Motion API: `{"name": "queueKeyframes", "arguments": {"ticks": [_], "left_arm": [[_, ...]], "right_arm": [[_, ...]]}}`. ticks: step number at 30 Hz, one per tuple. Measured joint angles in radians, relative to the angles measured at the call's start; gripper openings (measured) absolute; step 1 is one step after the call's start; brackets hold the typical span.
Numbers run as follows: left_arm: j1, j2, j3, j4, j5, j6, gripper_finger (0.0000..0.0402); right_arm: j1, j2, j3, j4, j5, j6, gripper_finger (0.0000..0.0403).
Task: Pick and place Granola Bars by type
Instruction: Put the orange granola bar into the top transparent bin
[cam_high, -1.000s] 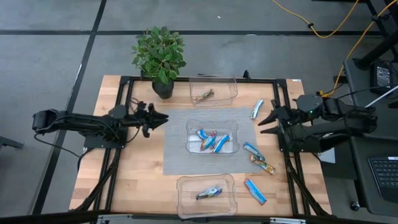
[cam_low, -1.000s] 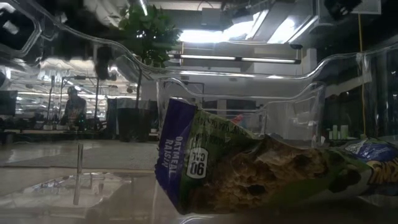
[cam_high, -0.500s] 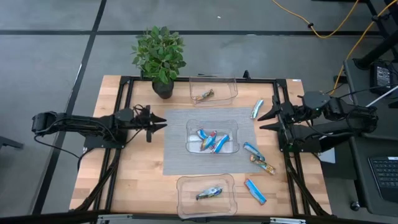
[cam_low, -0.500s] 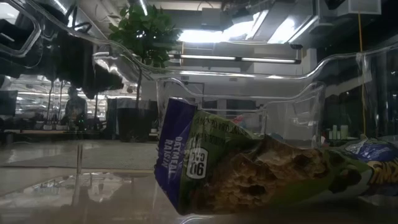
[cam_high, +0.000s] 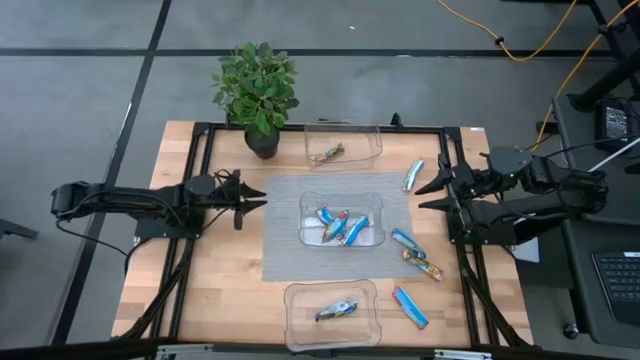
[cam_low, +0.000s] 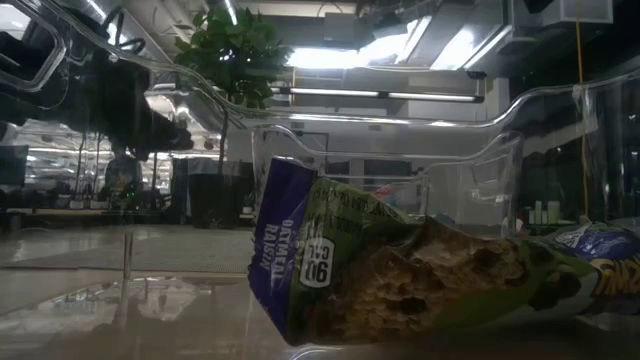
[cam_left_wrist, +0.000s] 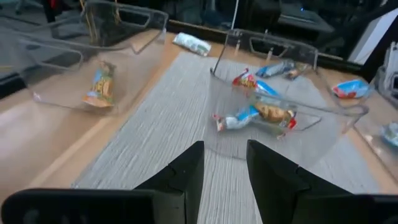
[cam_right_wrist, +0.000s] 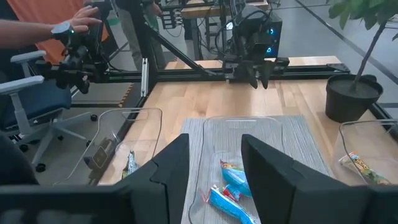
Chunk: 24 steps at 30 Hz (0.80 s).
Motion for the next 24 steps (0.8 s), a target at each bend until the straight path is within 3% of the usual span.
{"name": "queueKeyframes", "arguments": {"ticks": [13,17,24], "left_arm": [[0.0,-0.388,0.0,-0.03,0.0,0.0,0.0113],[0.0,-0.475,0.0,-0.031,0.0,0.0,0.0113],[0.0,-0.565,0.0,-0.011,0.001,0.0,0.0113]], "right_arm": [[0.0,0.0,0.0,-0.005,0.0,0.171,0.0149],[0.0,0.0,0.0,-0.006,0.006,0.148,0.0149],[0.0,0.034,-0.001,-0.042,0.163,0.102,0.0149]]}}
